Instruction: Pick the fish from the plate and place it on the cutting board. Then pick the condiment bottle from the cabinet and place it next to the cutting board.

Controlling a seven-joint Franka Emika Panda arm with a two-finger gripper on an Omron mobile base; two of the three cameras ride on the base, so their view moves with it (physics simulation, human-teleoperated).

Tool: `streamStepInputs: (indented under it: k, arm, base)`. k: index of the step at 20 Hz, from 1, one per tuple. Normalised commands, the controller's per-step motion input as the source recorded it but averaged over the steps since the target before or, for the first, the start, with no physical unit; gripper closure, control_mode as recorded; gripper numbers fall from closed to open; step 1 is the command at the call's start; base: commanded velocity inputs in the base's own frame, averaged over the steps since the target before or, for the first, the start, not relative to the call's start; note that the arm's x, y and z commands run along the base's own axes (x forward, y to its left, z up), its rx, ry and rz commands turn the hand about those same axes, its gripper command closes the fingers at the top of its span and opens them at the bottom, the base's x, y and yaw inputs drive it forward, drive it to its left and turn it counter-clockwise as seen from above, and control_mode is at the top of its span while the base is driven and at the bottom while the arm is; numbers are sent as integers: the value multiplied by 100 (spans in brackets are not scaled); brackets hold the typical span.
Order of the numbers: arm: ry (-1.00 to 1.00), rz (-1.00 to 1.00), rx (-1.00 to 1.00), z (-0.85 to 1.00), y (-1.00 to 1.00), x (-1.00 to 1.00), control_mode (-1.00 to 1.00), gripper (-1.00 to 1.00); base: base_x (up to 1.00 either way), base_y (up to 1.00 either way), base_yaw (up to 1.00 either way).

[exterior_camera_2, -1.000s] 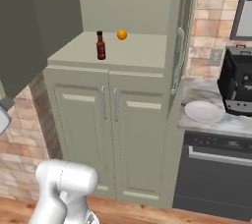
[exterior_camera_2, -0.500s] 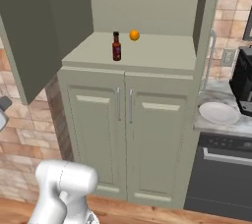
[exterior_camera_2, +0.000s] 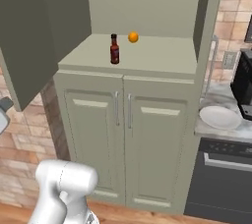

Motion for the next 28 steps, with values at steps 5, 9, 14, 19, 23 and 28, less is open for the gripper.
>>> streamStepInputs:
  k: [5,9,14,19,23,28]
  arm:
    - [0,0,0,0,0,0,100,-100]
    - [0,0,0,0,0,0,100,-100]
    - [0,0,0,0,0,0,100,-100]
    - [0,0,0,0,0,0,100,-100]
    - [0,0,0,0,0,0,100,-100]
    - [0,0,0,0,0,0,100,-100]
  base:
    - [45,10,0]
    - [38,15,0]
    - [37,12,0]
    - [40,9,0]
    - [43,10,0]
    - [42,11,0]
